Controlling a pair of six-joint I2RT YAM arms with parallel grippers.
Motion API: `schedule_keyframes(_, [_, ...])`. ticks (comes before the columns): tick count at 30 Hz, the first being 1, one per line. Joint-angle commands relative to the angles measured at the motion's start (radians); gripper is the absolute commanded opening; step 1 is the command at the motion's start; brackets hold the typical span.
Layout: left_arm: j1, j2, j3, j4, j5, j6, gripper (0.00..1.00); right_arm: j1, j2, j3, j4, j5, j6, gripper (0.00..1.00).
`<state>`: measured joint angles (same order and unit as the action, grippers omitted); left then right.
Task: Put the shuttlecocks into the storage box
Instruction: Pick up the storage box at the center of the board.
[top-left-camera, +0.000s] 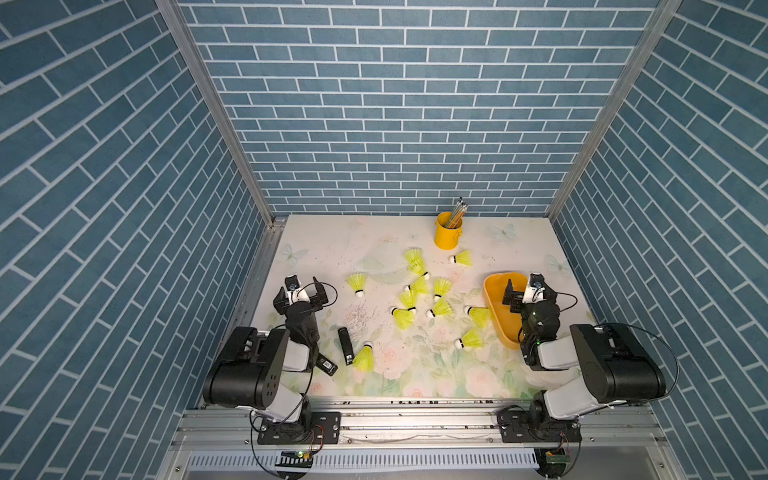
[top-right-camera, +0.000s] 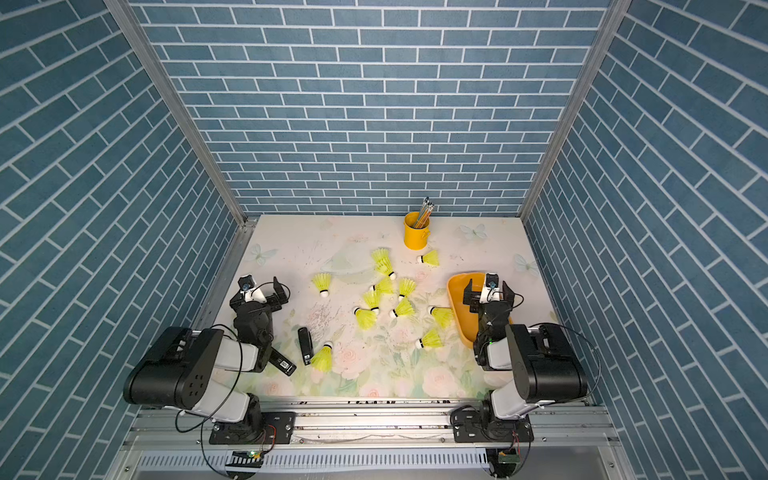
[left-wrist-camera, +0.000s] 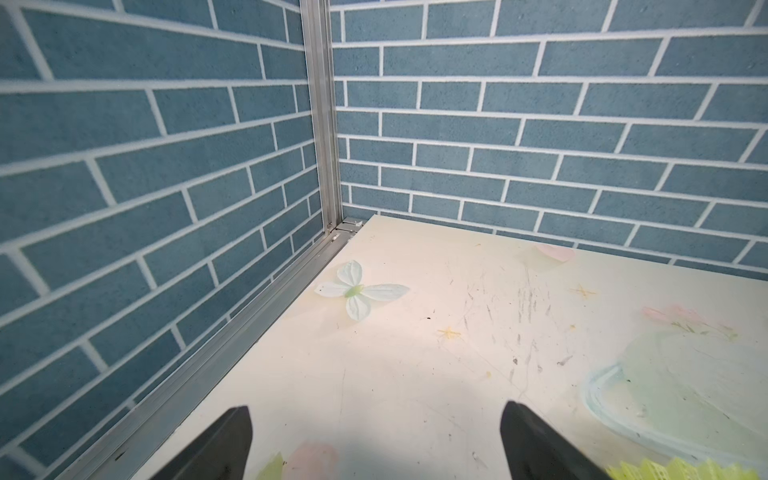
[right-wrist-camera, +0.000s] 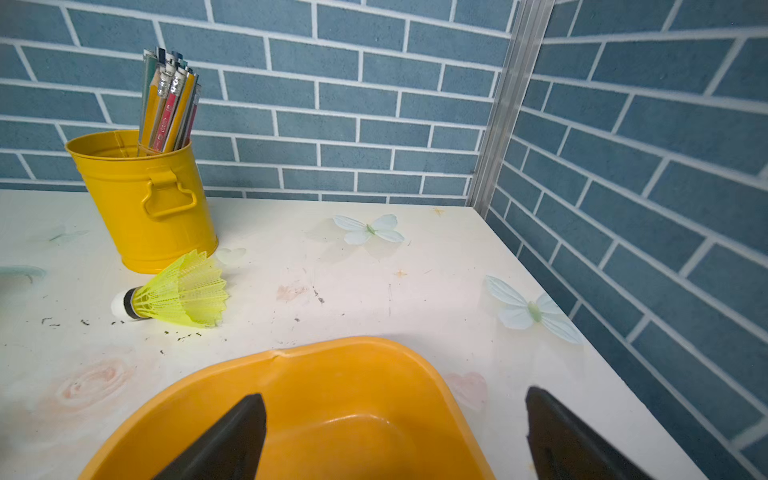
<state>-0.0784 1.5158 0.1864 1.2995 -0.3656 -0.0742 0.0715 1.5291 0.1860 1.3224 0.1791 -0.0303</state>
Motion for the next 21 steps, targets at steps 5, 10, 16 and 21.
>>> schedule_keyframes(5, [-0.006, -0.003, 0.002, 0.021, -0.009, 0.008, 1.00, -0.003, 0.003, 0.011, 0.009, 0.004, 0.023, 1.00])
schedule_keyframes(10, [-0.006, -0.004, 0.002, 0.021, -0.010, 0.008, 1.00, -0.002, 0.003, 0.011, 0.008, 0.003, 0.023, 1.00])
schedule_keyframes(16, [-0.006, -0.003, 0.002, 0.021, -0.010, 0.008, 1.00, -0.002, 0.003, 0.011, 0.008, 0.003, 0.023, 1.00])
schedule_keyframes(21, [-0.006, -0.004, 0.004, 0.020, -0.010, 0.008, 1.00, -0.002, -0.015, -0.007, 0.039, 0.011, 0.021, 1.00])
